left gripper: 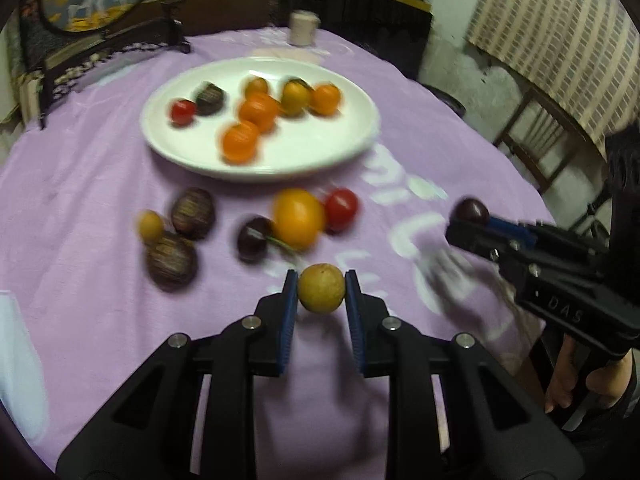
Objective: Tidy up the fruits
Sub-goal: 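Carry both fruits over the white plate and open both tools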
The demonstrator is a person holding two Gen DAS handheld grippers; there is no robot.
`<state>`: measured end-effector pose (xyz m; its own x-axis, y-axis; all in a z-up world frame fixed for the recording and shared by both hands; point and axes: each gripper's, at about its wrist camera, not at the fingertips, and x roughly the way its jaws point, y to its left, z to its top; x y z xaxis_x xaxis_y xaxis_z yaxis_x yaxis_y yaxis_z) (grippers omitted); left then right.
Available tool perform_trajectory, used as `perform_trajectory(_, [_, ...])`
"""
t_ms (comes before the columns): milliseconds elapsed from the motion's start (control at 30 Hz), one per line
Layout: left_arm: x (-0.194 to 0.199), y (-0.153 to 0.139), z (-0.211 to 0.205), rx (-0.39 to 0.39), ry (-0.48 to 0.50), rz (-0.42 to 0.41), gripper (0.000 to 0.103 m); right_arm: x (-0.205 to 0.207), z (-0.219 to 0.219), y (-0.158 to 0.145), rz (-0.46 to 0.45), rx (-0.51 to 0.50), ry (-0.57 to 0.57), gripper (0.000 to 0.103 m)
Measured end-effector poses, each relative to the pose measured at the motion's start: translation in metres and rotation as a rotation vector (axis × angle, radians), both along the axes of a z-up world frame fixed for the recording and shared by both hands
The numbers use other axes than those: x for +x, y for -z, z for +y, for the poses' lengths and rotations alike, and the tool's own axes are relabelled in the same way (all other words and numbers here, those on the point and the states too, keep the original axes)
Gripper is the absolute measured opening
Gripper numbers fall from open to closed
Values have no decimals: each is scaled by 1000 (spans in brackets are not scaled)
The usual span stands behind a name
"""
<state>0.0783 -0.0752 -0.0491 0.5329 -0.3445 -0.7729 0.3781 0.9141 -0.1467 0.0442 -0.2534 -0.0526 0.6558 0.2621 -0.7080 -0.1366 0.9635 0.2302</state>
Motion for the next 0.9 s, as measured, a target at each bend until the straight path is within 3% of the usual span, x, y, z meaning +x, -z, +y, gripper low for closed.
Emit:
perform_trajectory(167, [50, -21, 34, 36, -126, -16, 24, 34, 23, -12, -15, -16, -55, 28])
perform_trajectory(333, [127, -44, 40, 59, -200, -37, 24, 98, 46, -21, -11, -33, -102, 28])
perform_trajectory(500, [179, -32, 33, 51, -225, 26, 24, 148, 54, -10, 18, -77, -82, 28])
perform_trajectory(867, [195, -12, 24, 45, -190, 54, 24, 166, 50, -2, 20, -76, -64, 29])
perform_trajectory(900, [196, -12, 25, 44, -187, 55, 26, 165, 51, -2, 12, -85, -64, 38])
